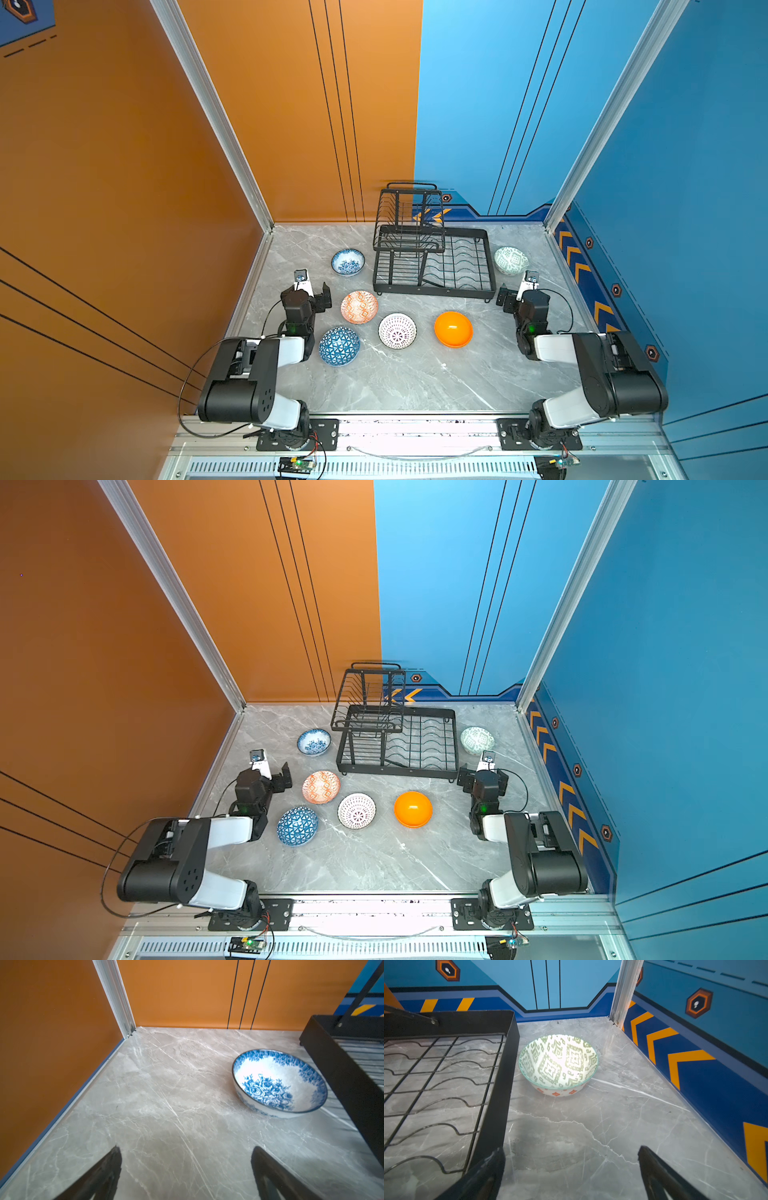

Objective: Load the bowls into the dish rack

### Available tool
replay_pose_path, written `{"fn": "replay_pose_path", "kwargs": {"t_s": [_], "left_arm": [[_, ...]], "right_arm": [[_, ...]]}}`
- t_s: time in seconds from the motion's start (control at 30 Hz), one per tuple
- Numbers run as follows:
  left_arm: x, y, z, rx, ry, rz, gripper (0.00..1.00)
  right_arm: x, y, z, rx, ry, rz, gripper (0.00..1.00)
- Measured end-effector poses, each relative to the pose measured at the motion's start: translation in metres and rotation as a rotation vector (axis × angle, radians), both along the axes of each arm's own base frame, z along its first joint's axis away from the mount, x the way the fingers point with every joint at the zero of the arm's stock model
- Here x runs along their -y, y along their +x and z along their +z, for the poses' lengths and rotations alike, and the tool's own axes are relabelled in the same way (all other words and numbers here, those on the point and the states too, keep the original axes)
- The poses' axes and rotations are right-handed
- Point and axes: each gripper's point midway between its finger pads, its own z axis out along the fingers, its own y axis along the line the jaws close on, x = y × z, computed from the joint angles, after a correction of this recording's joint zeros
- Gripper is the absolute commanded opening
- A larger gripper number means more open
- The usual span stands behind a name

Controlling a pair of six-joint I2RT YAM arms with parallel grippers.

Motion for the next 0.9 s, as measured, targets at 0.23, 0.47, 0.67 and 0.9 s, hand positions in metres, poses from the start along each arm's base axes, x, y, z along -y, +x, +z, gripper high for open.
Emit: {"fn": "replay_pose_path", "kwargs": {"t_s": [0.23, 0.47, 0.67, 0.9], "left_arm": [[-0.036, -0.041, 0.05, 0.154, -0.087, 0.256, 0.98], [-0.036, -0.052, 0.097, 0.188, -0.237, 0.303, 0.98], [0.003, -0.025, 0.158, 0.191, -0.293, 0.174, 0.98], [0.089, 0.026, 0.177, 0.103, -0.308, -0.038, 0.98]], "right_arm": [[0.003, -0.011, 0.039, 0.057, -0.021, -0.089, 1.0], [0.018, -0.022, 0.068, 0.1, 0.112, -0.192, 1.0], [0.011, -0.004, 0.098, 0.052, 0.186, -0.157, 1.0], [-0.014, 0.046, 0.108, -0.096, 0.223, -0.051, 1.0]]}}
